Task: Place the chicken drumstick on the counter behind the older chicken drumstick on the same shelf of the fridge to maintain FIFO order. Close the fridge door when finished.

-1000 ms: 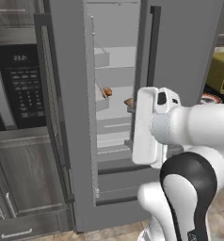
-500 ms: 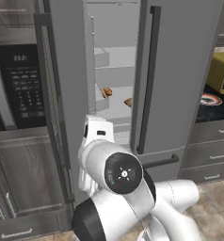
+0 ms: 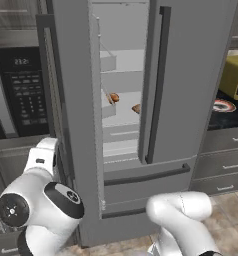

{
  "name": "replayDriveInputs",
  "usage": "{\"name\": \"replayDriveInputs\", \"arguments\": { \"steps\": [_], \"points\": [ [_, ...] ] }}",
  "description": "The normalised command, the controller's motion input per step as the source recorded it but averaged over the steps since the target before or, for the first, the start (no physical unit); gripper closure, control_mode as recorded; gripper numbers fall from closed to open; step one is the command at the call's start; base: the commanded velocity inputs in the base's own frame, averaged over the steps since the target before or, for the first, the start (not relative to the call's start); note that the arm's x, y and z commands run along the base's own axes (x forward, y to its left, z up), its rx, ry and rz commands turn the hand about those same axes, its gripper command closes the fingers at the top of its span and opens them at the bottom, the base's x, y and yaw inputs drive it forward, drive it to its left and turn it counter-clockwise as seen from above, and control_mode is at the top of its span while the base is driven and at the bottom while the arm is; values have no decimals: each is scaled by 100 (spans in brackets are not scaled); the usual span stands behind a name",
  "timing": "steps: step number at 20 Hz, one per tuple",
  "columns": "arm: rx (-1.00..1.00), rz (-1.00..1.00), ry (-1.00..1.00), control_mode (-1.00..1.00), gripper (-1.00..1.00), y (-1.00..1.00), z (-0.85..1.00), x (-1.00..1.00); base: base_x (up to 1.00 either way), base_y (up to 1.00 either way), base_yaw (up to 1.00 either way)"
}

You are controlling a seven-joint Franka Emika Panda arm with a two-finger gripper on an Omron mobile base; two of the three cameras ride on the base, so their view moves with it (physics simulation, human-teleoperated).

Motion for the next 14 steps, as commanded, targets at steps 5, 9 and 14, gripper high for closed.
{"name": "replayDriveInputs", "arguments": {
  "steps": [5,9,14],
  "points": [
    [-10,-37,-1,-100,-100,60,-39,93,0,0,0],
    [-6,-33,-3,-100,-100,24,-38,99,0,0,0],
    [-1,-24,-3,-100,-100,0,-35,87,0,0,0]
  ]
}}
